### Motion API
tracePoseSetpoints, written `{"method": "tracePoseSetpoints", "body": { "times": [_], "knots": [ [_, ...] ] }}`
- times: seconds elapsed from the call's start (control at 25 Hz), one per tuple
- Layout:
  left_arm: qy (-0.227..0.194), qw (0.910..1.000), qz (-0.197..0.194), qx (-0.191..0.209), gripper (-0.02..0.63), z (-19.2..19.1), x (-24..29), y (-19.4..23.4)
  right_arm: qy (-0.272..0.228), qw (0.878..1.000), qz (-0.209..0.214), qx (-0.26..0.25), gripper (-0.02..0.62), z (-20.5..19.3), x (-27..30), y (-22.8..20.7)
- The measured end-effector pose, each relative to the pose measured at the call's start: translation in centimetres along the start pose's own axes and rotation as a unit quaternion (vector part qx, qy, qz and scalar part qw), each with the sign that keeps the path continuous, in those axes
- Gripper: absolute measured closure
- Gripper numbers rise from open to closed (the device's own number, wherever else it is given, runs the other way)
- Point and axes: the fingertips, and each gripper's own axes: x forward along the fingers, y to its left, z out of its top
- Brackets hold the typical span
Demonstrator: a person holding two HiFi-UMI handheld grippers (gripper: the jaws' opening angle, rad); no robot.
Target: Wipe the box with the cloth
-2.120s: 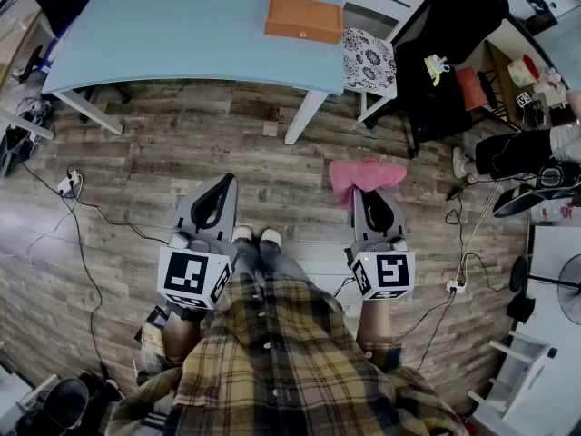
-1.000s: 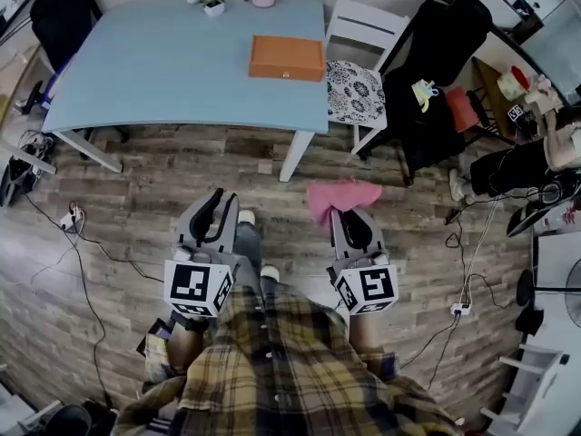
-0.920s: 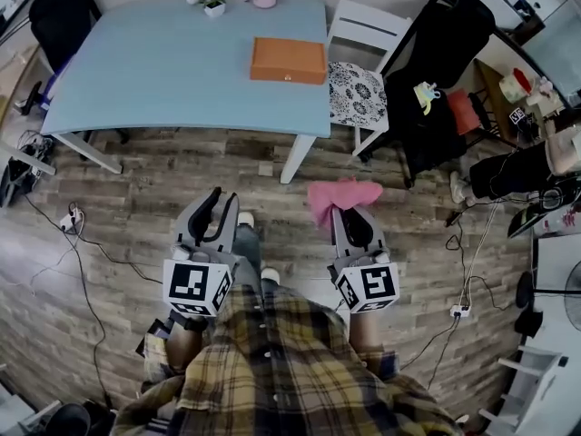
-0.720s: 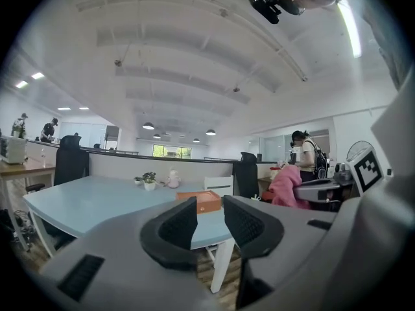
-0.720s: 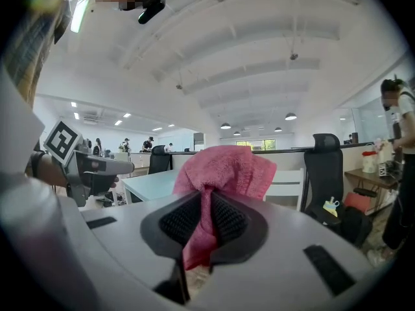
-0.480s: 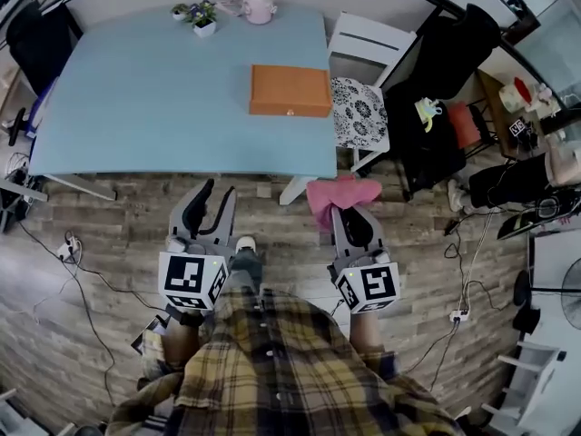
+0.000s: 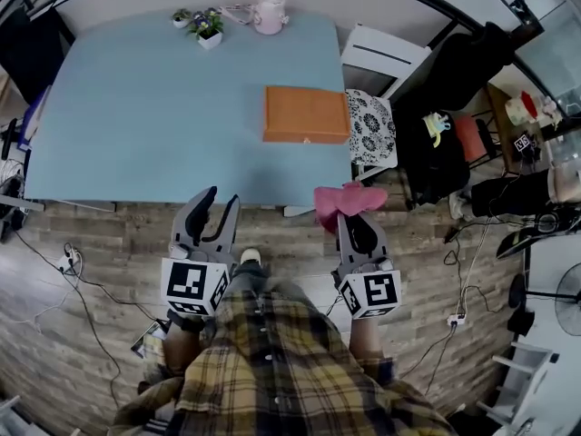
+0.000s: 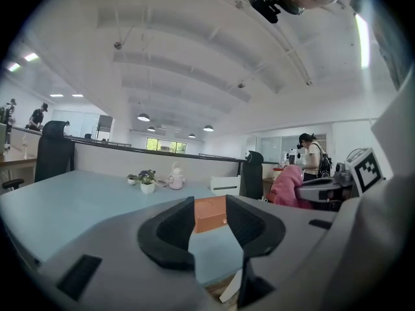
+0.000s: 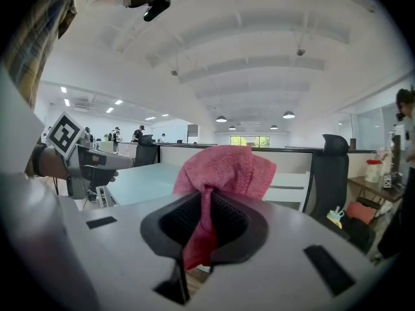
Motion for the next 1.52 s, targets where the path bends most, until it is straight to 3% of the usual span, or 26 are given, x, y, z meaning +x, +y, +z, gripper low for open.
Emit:
{"method": "tracePoseSetpoints", "body": {
  "times": [0.44, 0.6, 1.08, 1.52],
  "knots": [
    [0.022, 0.9995, -0.002, -0.02, 0.462, -1.3, 3.2, 3.2, 0.041, 0.999, -0.003, -0.003, 0.548, -0.9, 4.1, -0.4],
    [0.018, 0.9995, 0.006, -0.023, 0.463, -0.9, 5.3, 4.1, 0.036, 0.999, 0.005, -0.012, 0.548, -0.3, 6.5, -1.5],
    [0.012, 0.9996, 0.019, -0.018, 0.476, 3.3, 16.9, 5.6, 0.004, 0.999, 0.035, -0.019, 0.548, 3.7, 17.8, -9.3],
    [0.019, 0.9994, 0.028, -0.011, 0.48, 5.1, 24.1, 5.0, -0.001, 0.997, 0.079, -0.016, 0.548, 4.9, 23.5, -13.6]
  ]
}}
